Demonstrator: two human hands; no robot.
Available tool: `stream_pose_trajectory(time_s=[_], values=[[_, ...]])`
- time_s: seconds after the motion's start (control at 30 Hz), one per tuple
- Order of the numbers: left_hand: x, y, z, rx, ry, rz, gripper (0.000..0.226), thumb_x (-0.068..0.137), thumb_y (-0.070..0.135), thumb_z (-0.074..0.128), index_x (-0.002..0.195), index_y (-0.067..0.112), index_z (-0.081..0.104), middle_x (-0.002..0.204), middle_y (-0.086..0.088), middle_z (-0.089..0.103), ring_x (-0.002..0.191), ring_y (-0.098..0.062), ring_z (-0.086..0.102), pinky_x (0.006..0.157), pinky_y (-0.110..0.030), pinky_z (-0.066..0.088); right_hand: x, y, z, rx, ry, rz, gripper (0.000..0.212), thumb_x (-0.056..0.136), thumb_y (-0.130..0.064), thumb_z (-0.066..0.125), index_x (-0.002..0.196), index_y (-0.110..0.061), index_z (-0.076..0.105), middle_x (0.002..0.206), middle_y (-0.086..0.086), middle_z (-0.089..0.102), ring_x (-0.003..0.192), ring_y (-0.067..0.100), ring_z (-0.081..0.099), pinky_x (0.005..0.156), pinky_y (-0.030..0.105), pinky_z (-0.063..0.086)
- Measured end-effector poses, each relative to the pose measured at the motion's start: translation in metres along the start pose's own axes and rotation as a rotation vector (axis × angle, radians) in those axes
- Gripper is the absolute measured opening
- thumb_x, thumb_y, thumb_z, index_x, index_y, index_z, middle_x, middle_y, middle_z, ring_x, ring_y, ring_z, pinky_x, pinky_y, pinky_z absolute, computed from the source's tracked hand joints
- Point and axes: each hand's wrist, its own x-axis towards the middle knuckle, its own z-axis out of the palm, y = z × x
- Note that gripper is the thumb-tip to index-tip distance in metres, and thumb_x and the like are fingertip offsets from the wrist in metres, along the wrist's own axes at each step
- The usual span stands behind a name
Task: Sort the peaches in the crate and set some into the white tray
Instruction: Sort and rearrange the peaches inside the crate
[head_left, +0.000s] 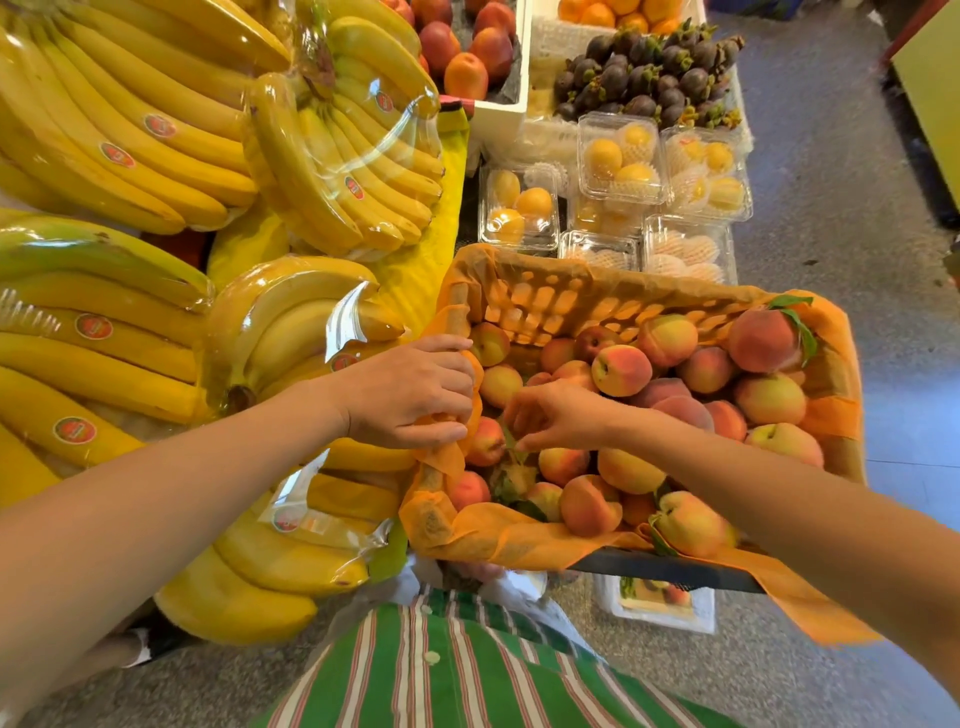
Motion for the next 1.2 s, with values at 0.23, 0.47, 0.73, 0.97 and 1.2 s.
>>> stream_pose_trajectory(time_s=[0.23,0.47,0.73,0.97,1.2], values=[[0.002,0.001,0.0,0.022,0.012,-0.003,0.042,0.097,0.044,0.034,0.082,0.021,0.065,0.087,0.002,0.063,0.098,-0.019,0.058,0.114,-0.04,0.024,-0.039,0.012,0.006,-0.787,-0.544,0.1,0.078,0.066,-0.057,0.076,0.131,-0.028,0.044,0.115,0.004,0.055,0.101,0.027,0.05,0.087,0.041,0.043],[0.002,0.002,0.001,0.036,0.024,-0.006,0.041,0.097,0.044,0.035,0.081,0.02,0.065,0.087,0.001,0.063,0.097,-0.019,0.058,0.114,-0.039,0.023,-0.041,0.013,0.011,-0.804,-0.328,-0.079,0.069,0.069,-0.06,0.071,0.126,-0.026,0.049,0.1,0.004,0.063,0.077,0.024,0.048,0.081,0.034,0.038],[0.001,0.001,0.003,0.032,0.018,-0.019,0.041,0.096,0.044,0.036,0.082,0.02,0.066,0.088,0.001,0.064,0.098,-0.019,0.057,0.115,-0.037,0.021,-0.015,0.018,0.006,-0.241,0.191,-0.025,0.067,0.075,-0.053,0.072,0.123,-0.018,0.041,0.112,0.005,0.061,0.095,0.025,0.059,0.072,0.041,0.05],[0.001,0.002,0.004,0.018,0.013,-0.03,0.043,0.096,0.044,0.035,0.082,0.02,0.067,0.087,0.001,0.064,0.097,-0.019,0.058,0.116,-0.038,0.021,0.015,0.01,0.022,-0.423,0.328,0.03,0.071,0.079,-0.052,0.069,0.13,-0.016,0.038,0.115,0.008,0.061,0.104,0.027,0.057,0.07,0.041,0.05],[0.002,0.001,0.004,0.024,0.022,-0.021,0.042,0.097,0.044,0.035,0.082,0.021,0.066,0.087,0.002,0.064,0.097,-0.018,0.058,0.115,-0.037,0.021,0.006,0.007,0.003,-0.481,0.319,-0.026,0.061,0.085,-0.044,0.065,0.135,-0.016,0.045,0.125,0.006,0.057,0.115,0.026,0.052,0.082,0.041,0.051]])
